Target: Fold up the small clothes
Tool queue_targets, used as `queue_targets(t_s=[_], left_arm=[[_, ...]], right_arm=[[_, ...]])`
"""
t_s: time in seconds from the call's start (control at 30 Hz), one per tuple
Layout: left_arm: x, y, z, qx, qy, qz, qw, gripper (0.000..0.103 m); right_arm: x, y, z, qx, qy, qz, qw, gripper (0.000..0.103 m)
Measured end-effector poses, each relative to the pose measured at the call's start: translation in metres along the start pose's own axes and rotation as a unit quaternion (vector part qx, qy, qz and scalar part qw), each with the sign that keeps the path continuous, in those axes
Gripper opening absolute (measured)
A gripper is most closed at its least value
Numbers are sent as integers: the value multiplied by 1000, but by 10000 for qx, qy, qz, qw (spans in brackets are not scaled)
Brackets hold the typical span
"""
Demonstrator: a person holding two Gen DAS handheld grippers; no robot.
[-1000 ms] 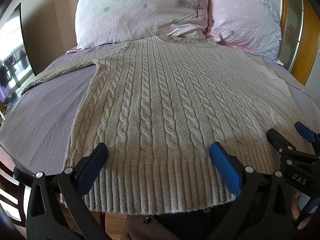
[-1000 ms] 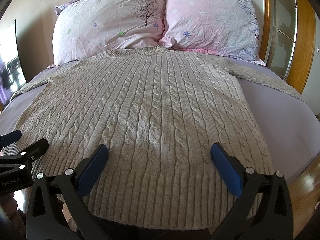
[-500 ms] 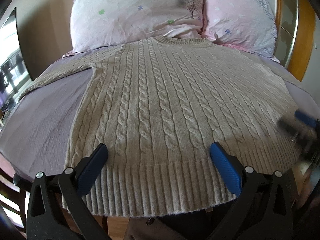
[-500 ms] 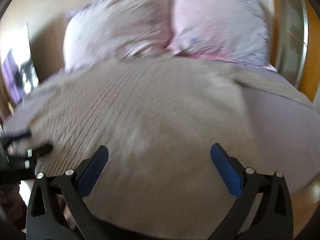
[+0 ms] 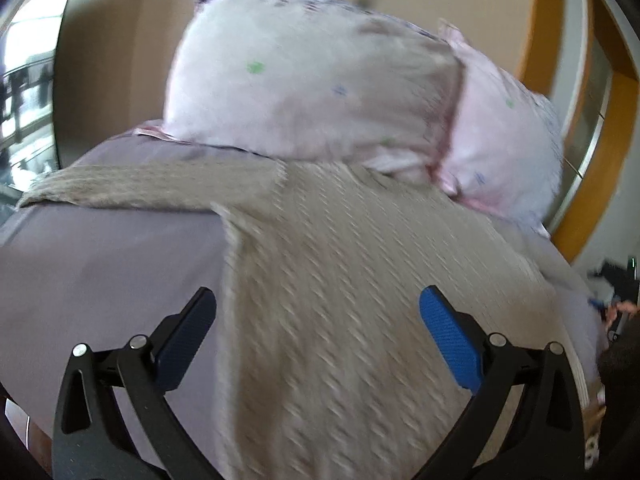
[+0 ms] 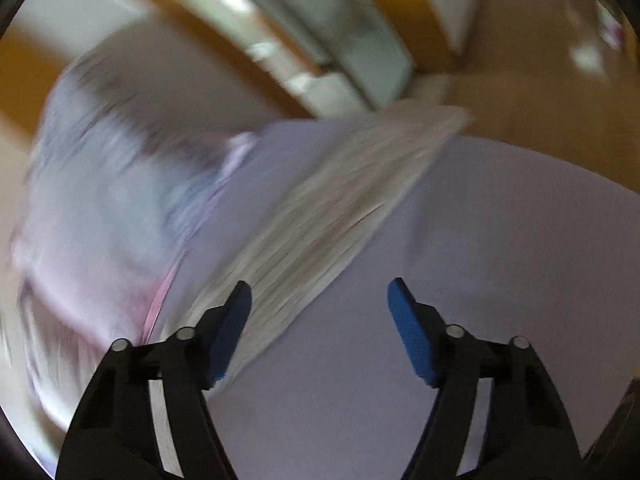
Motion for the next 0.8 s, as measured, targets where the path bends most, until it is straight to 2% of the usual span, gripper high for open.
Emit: queue_targets(t_s=[0.13,0.17,0.23,0.27,0.3,0.37,0.4,0.5,0.57,0.67,0.7,0.73,0.77,0.8], left_arm=[[41,-7,24,-180,577,115,9981,101],[49,-6,26,-196,670,135,9975,101],[70,-9,33,-224,945,255,9949,101],[79,-10,36,-258,1054,291,9937,101],[92,-13,40,-311,1227,283,9916,101],[107,-11,40,-370,1411,188,9891,101],[119,-15,44,-390,1534,167,9873,101],[140,-18,51,-404,1647,346,9849,101],[155,-22,56,-352,1729,599,9825,101],[175,-26,61,-320,2104,827,9736,101],[183,-26,62,-349,2293,846,9690,101],[187,-27,62,-362,2389,881,9664,101],[193,-27,63,-377,2485,934,9634,101],[199,-27,64,-392,2548,982,9612,101]], right_arm=[[-9,-16,27,-277,-395,36,9988,64],[-9,-22,32,-350,-439,40,9984,60],[-12,-30,41,-440,-473,-27,9979,40],[-14,-36,45,-435,-461,-121,9979,15],[-16,-45,46,-376,-455,-167,9981,9],[-6,-38,45,-541,-237,-209,9980,9],[17,-29,41,-780,201,-120,9967,9],[83,1,19,-1064,1209,456,9859,9],[148,19,-18,-972,1899,1125,9705,9],[240,38,-100,-544,2871,2160,9316,9],[272,42,-141,-247,3216,2560,9113,9],[288,40,-165,-41,3407,2755,8989,9],[308,38,-207,349,3736,2991,8773,9],[326,34,-257,885,4160,3136,8490,9]])
Point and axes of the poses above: each gripper's, at about its wrist camera, not at the fingertips, and y roughly against the way its jaws point, x to its left, z to its top, the point moved 4 cm from there along -y, roughly the way its jaws point, and after that the axes turned 5 degrees about -x, right-handed, at the moved point
